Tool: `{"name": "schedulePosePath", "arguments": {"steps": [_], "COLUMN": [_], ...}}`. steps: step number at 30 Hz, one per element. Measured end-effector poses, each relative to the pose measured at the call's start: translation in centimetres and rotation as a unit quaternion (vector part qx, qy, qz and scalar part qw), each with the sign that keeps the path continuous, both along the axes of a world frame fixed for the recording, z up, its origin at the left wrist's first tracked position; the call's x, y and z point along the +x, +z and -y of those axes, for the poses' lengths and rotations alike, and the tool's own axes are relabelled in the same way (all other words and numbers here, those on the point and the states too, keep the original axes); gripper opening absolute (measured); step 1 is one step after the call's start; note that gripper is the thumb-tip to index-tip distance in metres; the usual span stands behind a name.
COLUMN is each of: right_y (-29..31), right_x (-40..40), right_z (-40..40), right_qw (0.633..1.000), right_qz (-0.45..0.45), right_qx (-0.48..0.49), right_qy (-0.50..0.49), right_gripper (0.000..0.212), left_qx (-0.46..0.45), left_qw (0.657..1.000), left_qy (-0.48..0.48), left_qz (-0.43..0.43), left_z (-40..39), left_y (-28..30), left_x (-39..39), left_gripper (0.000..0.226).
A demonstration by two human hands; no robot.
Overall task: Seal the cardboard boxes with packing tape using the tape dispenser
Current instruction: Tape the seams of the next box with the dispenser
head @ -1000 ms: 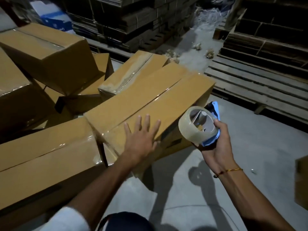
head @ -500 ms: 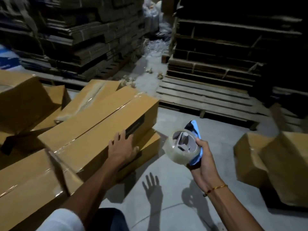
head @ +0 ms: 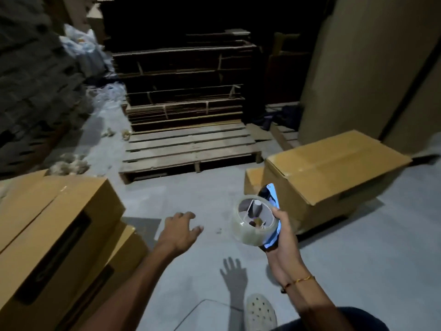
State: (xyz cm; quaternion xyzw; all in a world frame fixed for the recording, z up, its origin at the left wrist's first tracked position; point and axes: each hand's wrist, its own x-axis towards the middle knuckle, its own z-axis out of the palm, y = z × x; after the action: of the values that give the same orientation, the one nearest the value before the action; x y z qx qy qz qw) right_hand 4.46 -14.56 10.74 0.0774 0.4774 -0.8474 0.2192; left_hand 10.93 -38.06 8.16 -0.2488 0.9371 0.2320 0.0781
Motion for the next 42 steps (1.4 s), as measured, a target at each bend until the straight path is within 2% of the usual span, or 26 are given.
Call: {"name": "schedulePosePath", "arguments": {"steps": [6, 11, 14, 16, 19, 21, 24, 27, 33, 36, 39, 42], "right_y": [-0.4, -1.1, -3.3, -5.0, -6.8, -7.7, -8.2, -8.9, -9.1, -8.7, -7.9, -6.2], "right_x": [-7.1, -13.7, -15.6, -16.4, -17.9, -18.7, -19.3, -20.1, -19.6, -18.6, -17.1, -14.9], "right_z": [-5.7, -9.0, -9.9, -10.1, -9.9, -9.5, -8.9, -8.6, -7.1, -6.4, -5.2, -3.7], "right_qw": [0.989, 0.972, 0.965, 0.963, 0.958, 0.959, 0.959, 0.956, 0.96, 0.965, 0.972, 0.977], "right_qz": [0.018, 0.019, 0.026, 0.024, 0.021, 0.015, 0.003, 0.013, 0.019, 0.029, 0.027, 0.025], "right_qx": [0.022, 0.058, 0.09, 0.105, 0.139, 0.155, 0.162, 0.17, 0.173, 0.167, 0.165, 0.185], "right_qy": [-0.145, -0.227, -0.244, -0.248, -0.249, -0.239, -0.232, -0.239, -0.22, -0.2, -0.164, -0.104], "right_gripper": [0.035, 0.042, 0.045, 0.038, 0.015, 0.015, 0.021, 0.02, 0.02, 0.028, 0.019, 0.014], "left_qx": [0.096, 0.204, 0.225, 0.237, 0.261, 0.296, 0.34, 0.34, 0.327, 0.305, 0.279, 0.291], "left_qw": [0.993, 0.974, 0.966, 0.961, 0.953, 0.943, 0.928, 0.932, 0.94, 0.945, 0.948, 0.937], "left_qy": [-0.041, -0.002, 0.016, 0.032, 0.059, 0.075, 0.09, 0.092, 0.064, 0.087, 0.113, 0.156], "left_qz": [-0.048, -0.1, -0.125, -0.141, -0.142, -0.137, -0.122, -0.089, -0.072, -0.082, -0.108, -0.118], "left_z": [-7.6, -11.3, -11.6, -11.4, -11.0, -11.1, -11.0, -10.1, -9.4, -8.5, -6.8, -4.4], "left_y": [-0.3, -0.2, -1.2, -2.0, -4.0, -5.4, -6.6, -6.8, -7.1, -7.0, -6.9, -6.9], "left_x": [-11.3, -20.6, -26.6, -30.6, -35.4, -37.3, -39.2, -40.6, -40.1, -38.5, -35.4, -31.0], "left_gripper": [0.051, 0.054, 0.058, 0.063, 0.072, 0.082, 0.1, 0.109, 0.084, 0.089, 0.089, 0.089]}}
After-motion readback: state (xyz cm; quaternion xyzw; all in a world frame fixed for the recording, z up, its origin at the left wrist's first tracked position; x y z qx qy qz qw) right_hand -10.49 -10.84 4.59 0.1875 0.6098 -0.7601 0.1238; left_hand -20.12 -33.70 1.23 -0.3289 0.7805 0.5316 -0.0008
